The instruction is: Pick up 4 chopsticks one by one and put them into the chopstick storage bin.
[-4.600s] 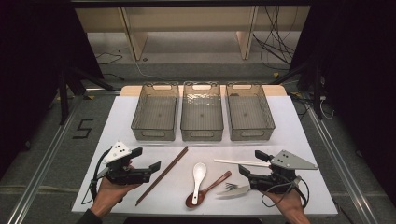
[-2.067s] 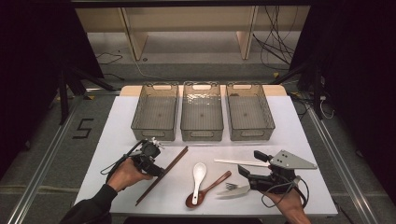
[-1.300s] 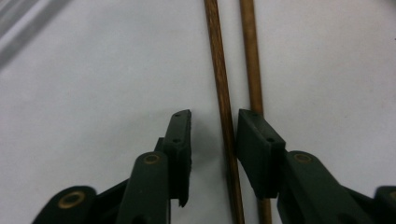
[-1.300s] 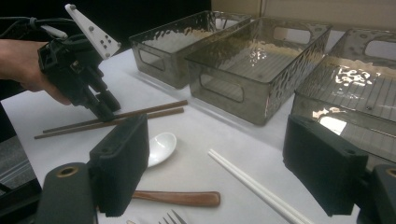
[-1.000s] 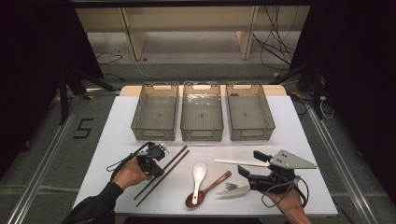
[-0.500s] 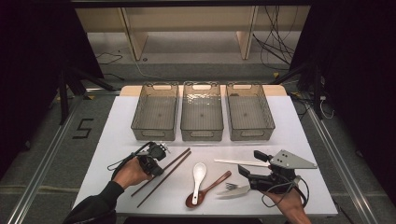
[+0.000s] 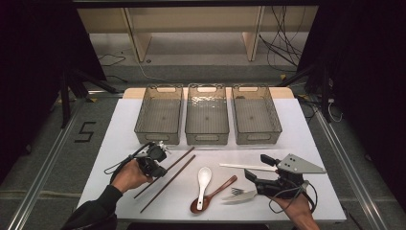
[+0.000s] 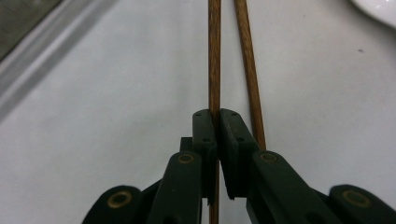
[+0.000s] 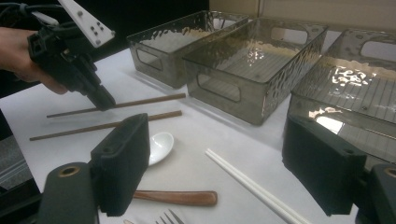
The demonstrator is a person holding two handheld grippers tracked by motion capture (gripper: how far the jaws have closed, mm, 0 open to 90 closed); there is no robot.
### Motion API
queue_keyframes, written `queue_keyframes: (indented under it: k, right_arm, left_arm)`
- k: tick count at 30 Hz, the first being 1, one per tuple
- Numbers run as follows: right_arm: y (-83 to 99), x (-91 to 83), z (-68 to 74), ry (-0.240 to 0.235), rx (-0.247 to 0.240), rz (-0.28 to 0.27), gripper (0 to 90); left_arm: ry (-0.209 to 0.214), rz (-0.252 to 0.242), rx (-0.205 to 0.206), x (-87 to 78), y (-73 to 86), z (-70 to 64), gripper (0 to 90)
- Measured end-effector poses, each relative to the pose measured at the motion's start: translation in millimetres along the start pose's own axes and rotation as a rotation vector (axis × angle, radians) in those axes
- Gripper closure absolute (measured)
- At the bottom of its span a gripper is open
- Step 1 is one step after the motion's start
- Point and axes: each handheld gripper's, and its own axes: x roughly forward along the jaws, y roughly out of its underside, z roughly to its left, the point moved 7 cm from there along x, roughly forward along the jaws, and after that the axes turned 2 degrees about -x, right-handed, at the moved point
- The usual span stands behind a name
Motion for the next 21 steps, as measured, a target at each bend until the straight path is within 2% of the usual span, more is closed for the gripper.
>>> queue_keyframes:
  k: [8, 9, 13, 21]
  right_arm:
    - [0.0, 0.0, 0.0, 0.002, -0.001, -0.001, 24.4]
    - [-0.1, -0.1, 0.1, 0.002, 0.000, -0.001, 24.4]
    - [-0.1, -0.3, -0.2, 0.003, -0.001, -0.002, 24.4]
    - [-0.3, -0.3, -0.2, 0.004, 0.000, -0.005, 24.4]
  left_arm:
    - [0.038, -0.110, -0.008, -24.2, -9.3, -1.6, 84.5]
    - [0.039, -0.138, -0.011, -28.8, -12.0, -1.6, 84.5]
    - [0.059, -0.163, -0.017, -34.1, -14.4, -2.2, 84.5]
    - [0.059, -0.223, -0.025, -46.0, -22.8, 1.8, 84.5]
